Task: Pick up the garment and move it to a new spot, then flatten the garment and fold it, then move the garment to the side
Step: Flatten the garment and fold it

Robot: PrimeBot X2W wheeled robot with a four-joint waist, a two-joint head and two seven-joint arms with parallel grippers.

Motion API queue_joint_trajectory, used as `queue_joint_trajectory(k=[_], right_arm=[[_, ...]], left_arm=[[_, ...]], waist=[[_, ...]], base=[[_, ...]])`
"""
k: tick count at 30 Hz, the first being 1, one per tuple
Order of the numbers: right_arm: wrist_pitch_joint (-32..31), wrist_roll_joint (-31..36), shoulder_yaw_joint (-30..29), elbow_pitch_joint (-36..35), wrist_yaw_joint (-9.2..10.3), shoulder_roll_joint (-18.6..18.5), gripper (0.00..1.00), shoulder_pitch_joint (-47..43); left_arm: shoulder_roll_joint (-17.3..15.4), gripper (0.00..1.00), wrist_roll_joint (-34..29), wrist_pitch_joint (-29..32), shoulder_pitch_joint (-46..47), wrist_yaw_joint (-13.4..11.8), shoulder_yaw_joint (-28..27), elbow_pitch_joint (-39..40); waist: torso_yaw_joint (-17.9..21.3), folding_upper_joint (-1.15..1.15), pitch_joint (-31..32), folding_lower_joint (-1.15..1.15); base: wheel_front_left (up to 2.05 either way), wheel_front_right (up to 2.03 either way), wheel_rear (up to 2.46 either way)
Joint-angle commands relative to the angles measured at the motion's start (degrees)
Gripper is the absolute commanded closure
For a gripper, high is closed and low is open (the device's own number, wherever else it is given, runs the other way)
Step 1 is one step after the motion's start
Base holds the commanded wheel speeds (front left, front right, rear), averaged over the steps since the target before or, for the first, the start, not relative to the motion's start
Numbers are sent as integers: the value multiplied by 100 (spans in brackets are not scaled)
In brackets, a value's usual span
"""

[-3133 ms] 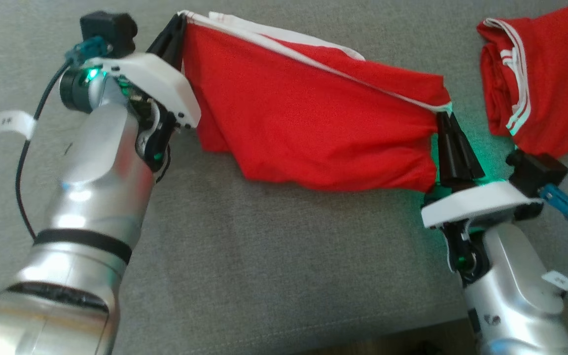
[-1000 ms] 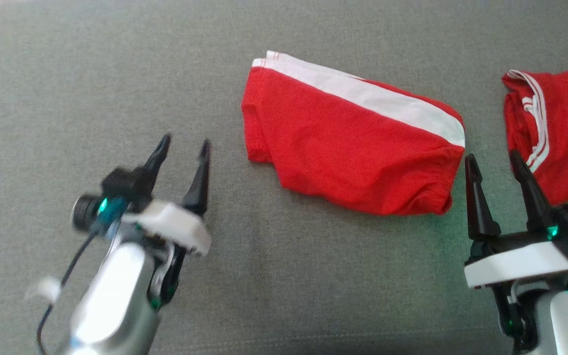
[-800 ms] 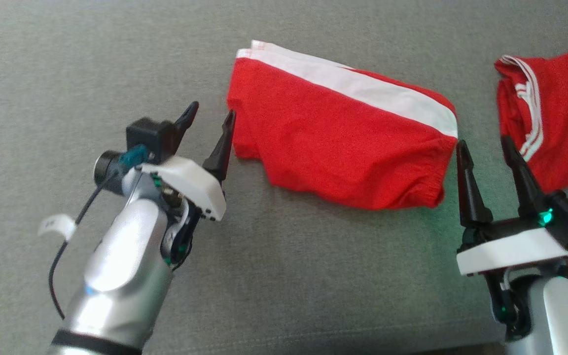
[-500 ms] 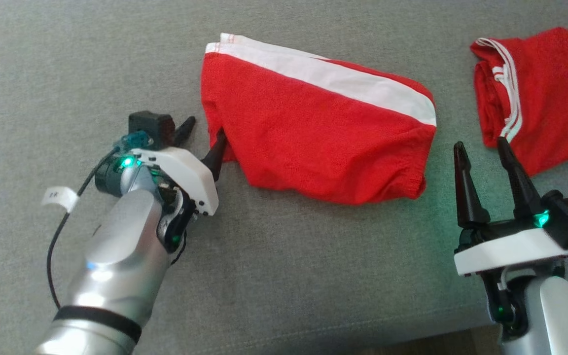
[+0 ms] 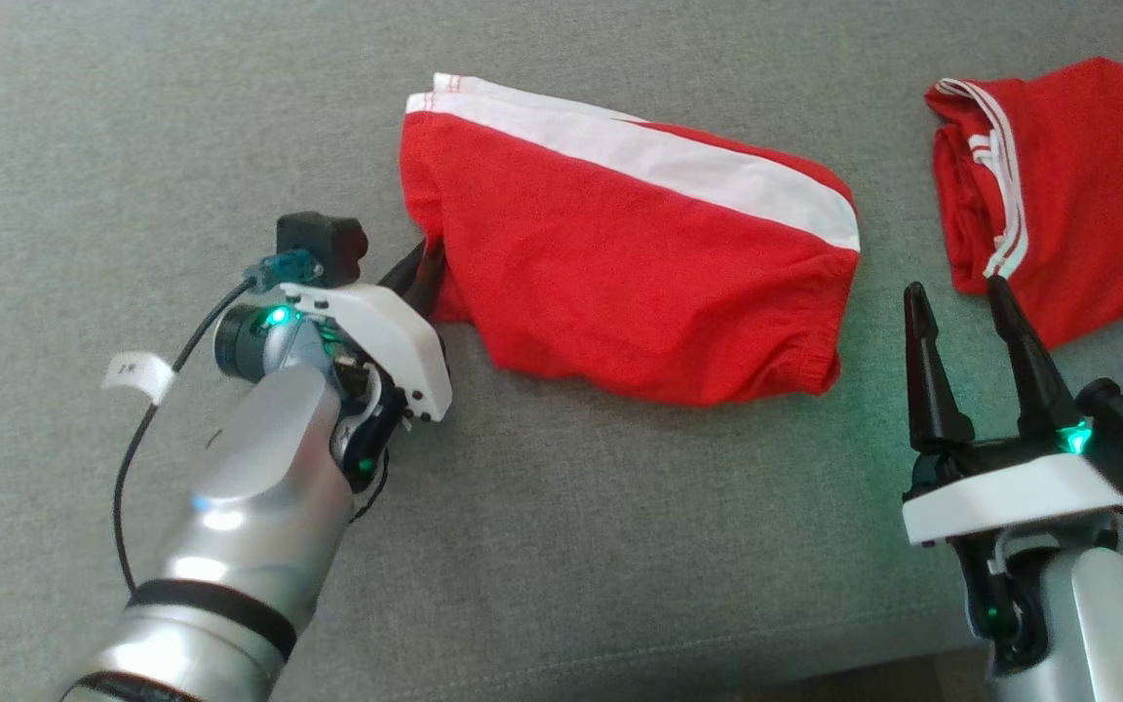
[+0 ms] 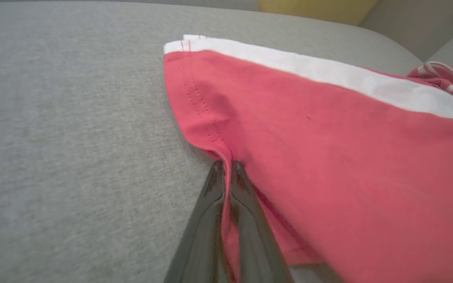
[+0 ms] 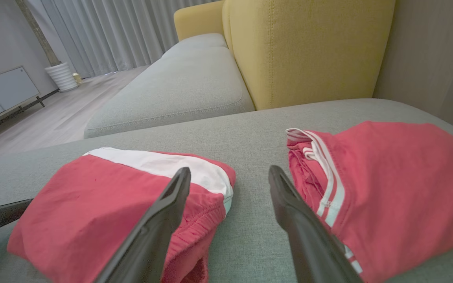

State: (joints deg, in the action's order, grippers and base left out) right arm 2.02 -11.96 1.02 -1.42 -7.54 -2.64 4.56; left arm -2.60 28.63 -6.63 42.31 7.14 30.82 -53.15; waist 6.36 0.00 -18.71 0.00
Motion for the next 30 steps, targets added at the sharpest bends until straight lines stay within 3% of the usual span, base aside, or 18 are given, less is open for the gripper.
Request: queue_joint_trajectory(k=[1, 10, 16, 25, 26, 27, 30], right_arm=[[37, -18, 104, -172, 5, -24, 0, 110], [-57, -8, -15, -191, 5, -24, 0, 12], [-176, 16, -89, -249, 5, -24, 0, -118], [-347, 46, -146, -350, 5, -24, 0, -222], [-374, 55, -144, -360, 5, -24, 0, -231], [-384, 69, -142, -366, 5, -24, 0, -236], [-397, 116, -148, -403, 5, -24, 0, -254]], left_arm=[[-86, 100, 29, -43, 2, 32, -111, 75], [-271, 100, 387, -612, -827, -47, -400, 642], [-405, 100, 583, -654, -1806, -407, -582, 1645], [-581, 100, 655, -201, -2875, -1013, -557, 3225], [-615, 30, 643, -143, -2965, -1093, -547, 3434], [-639, 0, 626, -130, -3000, -1134, -546, 3519], [-719, 0, 535, -179, -3071, -1273, -567, 3759]], waist=[[-26, 0, 21, 0], [-267, 0, 214, 0], [-488, 0, 394, 0], [-695, 0, 525, 0], [-702, 0, 552, 0], [-698, 0, 577, 0], [-680, 0, 629, 0]], base=[[0, 0, 0], [0, 0, 0], [0, 0, 0], [0, 0, 0], [0, 0, 0], [0, 0, 0], [0, 0, 0]])
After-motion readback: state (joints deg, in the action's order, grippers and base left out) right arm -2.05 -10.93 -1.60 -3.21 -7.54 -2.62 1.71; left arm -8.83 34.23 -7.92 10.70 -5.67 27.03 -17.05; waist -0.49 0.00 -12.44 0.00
